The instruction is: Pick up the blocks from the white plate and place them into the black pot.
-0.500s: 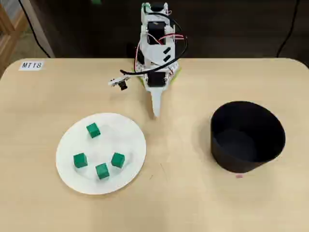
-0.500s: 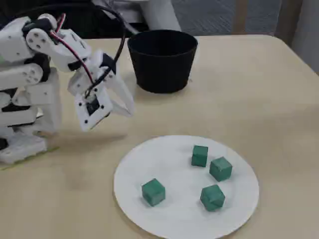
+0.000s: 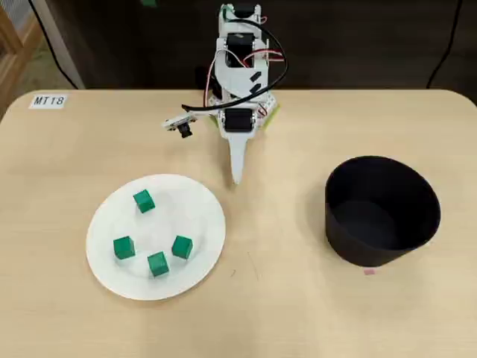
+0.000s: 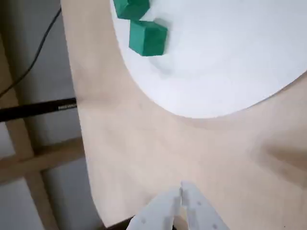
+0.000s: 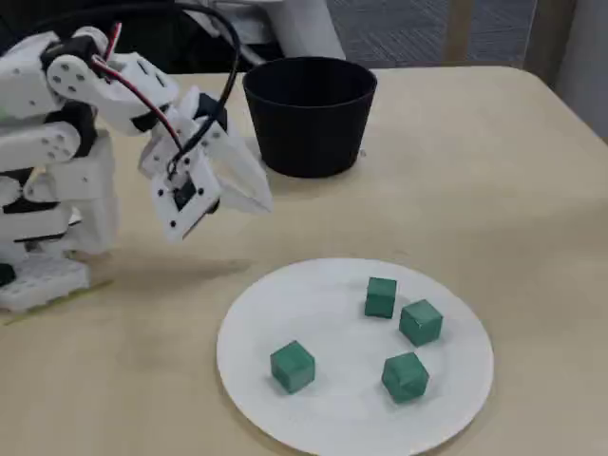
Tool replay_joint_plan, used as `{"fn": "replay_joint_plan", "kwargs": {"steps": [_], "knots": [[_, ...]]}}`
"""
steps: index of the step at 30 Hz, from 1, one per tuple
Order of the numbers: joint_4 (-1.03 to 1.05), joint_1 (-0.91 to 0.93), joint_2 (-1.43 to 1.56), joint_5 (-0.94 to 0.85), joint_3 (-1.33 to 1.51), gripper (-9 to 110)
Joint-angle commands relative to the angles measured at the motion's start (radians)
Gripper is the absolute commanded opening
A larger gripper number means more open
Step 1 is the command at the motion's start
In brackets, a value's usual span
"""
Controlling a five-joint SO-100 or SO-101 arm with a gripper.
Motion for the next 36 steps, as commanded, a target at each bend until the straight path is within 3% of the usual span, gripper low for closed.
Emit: {"fn": "replay_joint_plan", "kwargs": {"steps": [1, 7, 9, 10, 14, 21, 30, 36], "knots": [[-0.011, 0.008, 0.000, -0.005, -0.040, -2], [0.057, 0.000, 0.000, -0.095, -0.120, 17], [0.091, 0.002, 0.000, -0.069, -0.166, 9], [0.100, 0.008, 0.000, -0.026, -0.196, -2], [0.083, 0.020, -0.021, 0.035, -0.330, -2], [0.156, 0.067, -0.627, -0.058, -0.885, -2], [0.313, 0.206, -1.220, -0.106, -1.345, -2], [0.436, 0.305, -1.536, -0.002, -1.623, -2]]}}
